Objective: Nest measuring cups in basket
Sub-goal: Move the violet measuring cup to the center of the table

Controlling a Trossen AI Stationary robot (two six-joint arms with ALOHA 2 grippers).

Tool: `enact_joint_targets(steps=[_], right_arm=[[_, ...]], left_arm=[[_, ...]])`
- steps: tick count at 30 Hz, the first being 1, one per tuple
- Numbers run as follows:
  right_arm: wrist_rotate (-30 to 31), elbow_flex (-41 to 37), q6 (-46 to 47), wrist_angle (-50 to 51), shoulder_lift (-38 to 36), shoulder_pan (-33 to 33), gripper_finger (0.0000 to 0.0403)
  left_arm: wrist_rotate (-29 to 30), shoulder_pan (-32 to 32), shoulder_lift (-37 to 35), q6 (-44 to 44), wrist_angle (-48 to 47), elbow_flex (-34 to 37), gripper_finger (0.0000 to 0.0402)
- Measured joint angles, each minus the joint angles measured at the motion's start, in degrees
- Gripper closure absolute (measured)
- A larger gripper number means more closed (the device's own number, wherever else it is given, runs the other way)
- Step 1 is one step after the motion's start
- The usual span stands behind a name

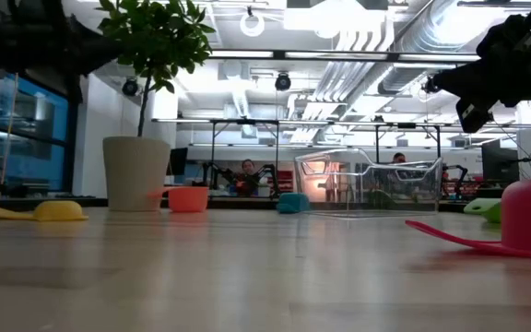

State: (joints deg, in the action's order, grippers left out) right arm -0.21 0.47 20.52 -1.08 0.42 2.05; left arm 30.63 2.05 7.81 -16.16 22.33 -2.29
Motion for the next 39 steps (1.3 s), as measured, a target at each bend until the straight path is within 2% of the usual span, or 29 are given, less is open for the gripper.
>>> enact_joint_targets(steps=[4,7,10,13,17,23,31,33,35,37,39], right_arm=[[0.0,0.0,0.0,0.0,0.0,0.0,0.0403],[0.0,0.0,0.0,0.0,0.0,0.0,0.0403],[0.0,0.0,0.0,0.0,0.0,0.0,0.0403],[0.0,0.0,0.0,0.0,0.0,0.0,0.0403],[0.0,0.0,0.0,0.0,0.0,0.0,0.0403],[0.0,0.0,0.0,0.0,0.0,0.0,0.0403],[0.0,0.0,0.0,0.0,0.0,0.0,0.0403],[0.0,0.0,0.0,0.0,0.0,0.0,0.0403],[0.0,0.0,0.0,0.0,0.0,0.0,0.0403],[0.0,0.0,0.0,0.0,0.0,0.0,0.0403],[0.0,0.0,0.0,0.0,0.0,0.0,0.0403]], left_arm=[[-1.0,-1.7,11.9,0.4,0.2,-4.3,0.0356],[-2.5,-2.3,22.8,3.8,-0.7,-9.2,0.0319],[-1.0,-2.8,32.1,7.6,-4.5,-14.9,0.0278],[-0.3,-3.5,38.9,7.2,-10.1,-21.1,0.0242],[-2.7,-4.0,45.2,5.8,-16.3,-26.2,0.0210],[-7.6,-4.0,49.4,5.8,-15.8,-27.4,0.0195],[-7.9,-4.0,48.3,8.8,-15.8,-26.9,0.0199],[-8.0,-4.0,47.7,10.1,-10.0,-24.0,0.0200],[-9.1,-4.0,47.4,10.7,0.0,-19.5,0.0200],[-12.1,-4.1,47.4,10.9,11.2,-14.3,0.0200],[-16.7,-4.4,47.4,10.0,17.7,-10.8,0.0200]])
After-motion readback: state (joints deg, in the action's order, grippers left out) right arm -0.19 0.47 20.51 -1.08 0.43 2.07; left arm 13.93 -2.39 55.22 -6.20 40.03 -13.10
